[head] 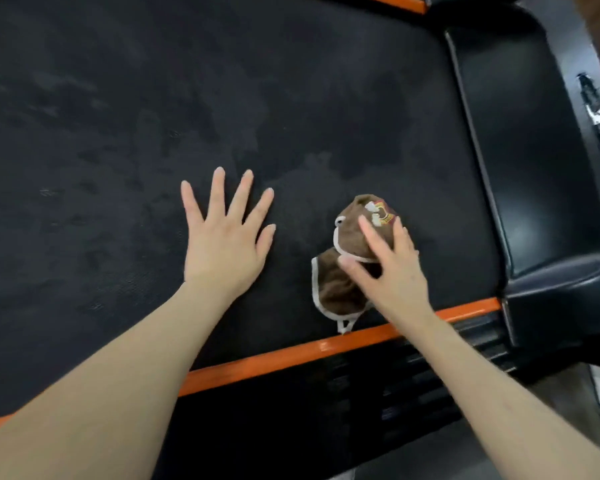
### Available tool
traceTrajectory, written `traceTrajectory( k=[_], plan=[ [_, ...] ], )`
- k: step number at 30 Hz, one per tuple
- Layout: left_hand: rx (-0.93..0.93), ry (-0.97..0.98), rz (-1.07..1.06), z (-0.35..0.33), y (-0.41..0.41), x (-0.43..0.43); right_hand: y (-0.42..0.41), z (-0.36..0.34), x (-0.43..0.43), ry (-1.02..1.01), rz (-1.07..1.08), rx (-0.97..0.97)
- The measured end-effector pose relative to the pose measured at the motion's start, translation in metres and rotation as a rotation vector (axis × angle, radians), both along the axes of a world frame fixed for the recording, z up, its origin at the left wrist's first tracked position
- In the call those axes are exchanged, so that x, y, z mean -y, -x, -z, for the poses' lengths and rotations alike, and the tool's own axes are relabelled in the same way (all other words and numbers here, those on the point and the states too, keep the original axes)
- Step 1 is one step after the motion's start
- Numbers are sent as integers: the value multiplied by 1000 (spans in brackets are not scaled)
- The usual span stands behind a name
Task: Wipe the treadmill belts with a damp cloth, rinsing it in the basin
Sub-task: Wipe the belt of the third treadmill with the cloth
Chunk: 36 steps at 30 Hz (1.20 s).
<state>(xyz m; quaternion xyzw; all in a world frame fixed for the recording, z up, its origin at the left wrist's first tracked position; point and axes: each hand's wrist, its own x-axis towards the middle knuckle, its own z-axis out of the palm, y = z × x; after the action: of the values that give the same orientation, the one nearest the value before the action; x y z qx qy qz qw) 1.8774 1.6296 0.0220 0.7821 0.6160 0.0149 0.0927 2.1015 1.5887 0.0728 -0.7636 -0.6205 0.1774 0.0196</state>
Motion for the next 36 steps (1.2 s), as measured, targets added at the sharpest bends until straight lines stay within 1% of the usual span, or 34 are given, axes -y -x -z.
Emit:
traceTrajectory(
  k=[3,7,12,16,22,25,28,30,32,36],
  plan=[
    [14,-35,-20,10,-4,0,1,32,-1,-59,-131,150],
    [4,-44,-25,8,-2,-3,3,45,-9,-136,-176,203],
    [-2,-55,-22,9,-2,-3,-5,48,-37,-234,-307,131],
    [-1,-73,-20,9,-2,-2,-7,48,-57,-296,-346,57],
    [10,-106,-37,12,-5,-1,-12,53,-63,-372,-395,41],
    [28,-139,-59,2,-22,-9,-14,52,-62,-399,-410,31],
    [74,-223,-23,-13,-53,-27,-27,51,-56,-474,-443,8],
    [103,-253,-7,-19,-74,-38,-47,50,-48,-512,-418,39],
    [103,-245,15,-17,-96,-45,-77,49,-36,-531,-341,97],
    [81,-231,94,-9,-134,-51,-149,38,-14,-544,-156,333]
  ],
)
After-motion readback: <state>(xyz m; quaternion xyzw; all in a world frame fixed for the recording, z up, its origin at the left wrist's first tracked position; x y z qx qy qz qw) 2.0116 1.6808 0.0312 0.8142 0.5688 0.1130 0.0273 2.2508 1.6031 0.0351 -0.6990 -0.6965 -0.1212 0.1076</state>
